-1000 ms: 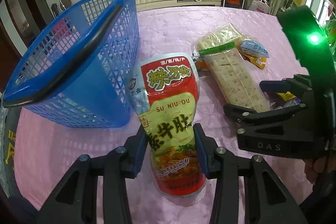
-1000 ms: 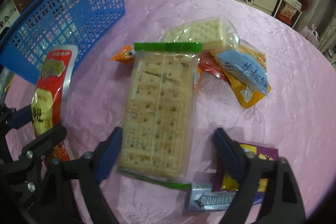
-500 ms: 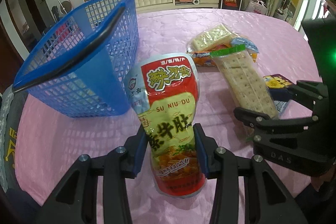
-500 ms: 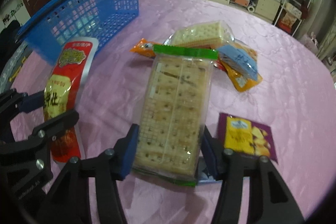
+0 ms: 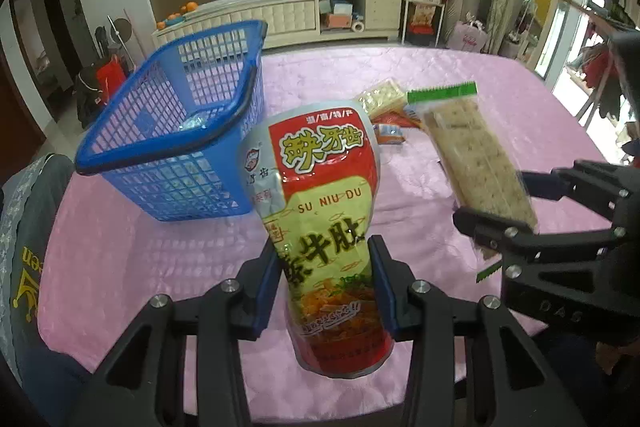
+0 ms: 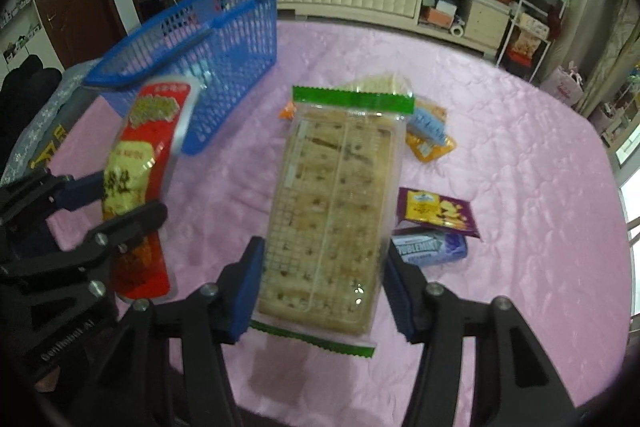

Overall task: Organize snacks
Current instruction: 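Lift both packs over the blue basket and open the right tool, then lower the red spicy pouch into the blue basket and open the left tool, then move both tools back over the remaining snacks on the table, then grasp the blue Doublemint tin with the left tool while the right tool grasps the purple chip bag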

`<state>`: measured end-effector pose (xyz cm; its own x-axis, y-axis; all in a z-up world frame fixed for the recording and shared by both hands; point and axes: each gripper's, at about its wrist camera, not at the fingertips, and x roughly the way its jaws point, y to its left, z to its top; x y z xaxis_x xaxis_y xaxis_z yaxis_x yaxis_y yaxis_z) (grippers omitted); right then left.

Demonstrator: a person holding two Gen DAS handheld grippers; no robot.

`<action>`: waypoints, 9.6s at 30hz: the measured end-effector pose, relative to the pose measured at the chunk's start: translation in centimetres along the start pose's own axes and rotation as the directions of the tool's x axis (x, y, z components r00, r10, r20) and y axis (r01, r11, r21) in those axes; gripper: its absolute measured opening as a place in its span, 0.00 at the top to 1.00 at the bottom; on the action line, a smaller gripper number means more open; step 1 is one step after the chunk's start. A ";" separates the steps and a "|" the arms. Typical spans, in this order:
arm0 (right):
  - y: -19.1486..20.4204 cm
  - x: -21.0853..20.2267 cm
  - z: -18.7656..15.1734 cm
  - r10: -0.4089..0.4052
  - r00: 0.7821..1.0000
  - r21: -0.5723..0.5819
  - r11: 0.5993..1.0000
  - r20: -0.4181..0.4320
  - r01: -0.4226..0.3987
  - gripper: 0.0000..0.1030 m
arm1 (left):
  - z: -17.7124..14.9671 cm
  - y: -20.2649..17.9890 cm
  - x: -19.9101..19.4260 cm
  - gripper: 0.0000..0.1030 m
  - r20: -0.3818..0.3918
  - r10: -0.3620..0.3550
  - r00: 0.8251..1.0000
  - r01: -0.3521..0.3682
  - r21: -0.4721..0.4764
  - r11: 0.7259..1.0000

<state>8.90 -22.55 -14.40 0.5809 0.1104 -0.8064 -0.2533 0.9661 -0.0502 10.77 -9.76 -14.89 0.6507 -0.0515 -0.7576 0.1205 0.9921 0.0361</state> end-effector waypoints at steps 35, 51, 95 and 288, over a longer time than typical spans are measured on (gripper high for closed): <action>9.6 -9.0 11.8 0.077 0.971 -0.137 0.989 0.225 -0.047 0.41 | 6.9 13.2 -12.1 0.61 0.219 0.067 0.973 -0.056 -0.056 0.997; 10.0 -3.3 16.3 0.137 0.983 -0.096 0.987 0.119 -0.126 0.41 | 10.1 16.6 -8.2 0.61 0.154 0.067 0.986 -0.044 -0.145 0.988; 10.0 4.0 17.2 0.056 0.998 -0.030 0.998 -0.038 -0.057 0.14 | 10.1 18.3 -3.9 0.60 0.060 0.011 0.998 -0.002 -0.144 0.990; -9.1 4.1 3.7 -0.058 0.997 0.216 0.974 -0.052 0.068 0.42 | 4.4 -2.3 3.5 0.72 -0.051 -0.252 0.966 0.256 0.142 0.956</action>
<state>16.41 -29.99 -15.07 0.5533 0.0416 -0.8319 -0.0396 0.9989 0.0236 16.02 -12.74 -14.74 0.5606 -0.2937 -0.7743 0.3887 0.9189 -0.0671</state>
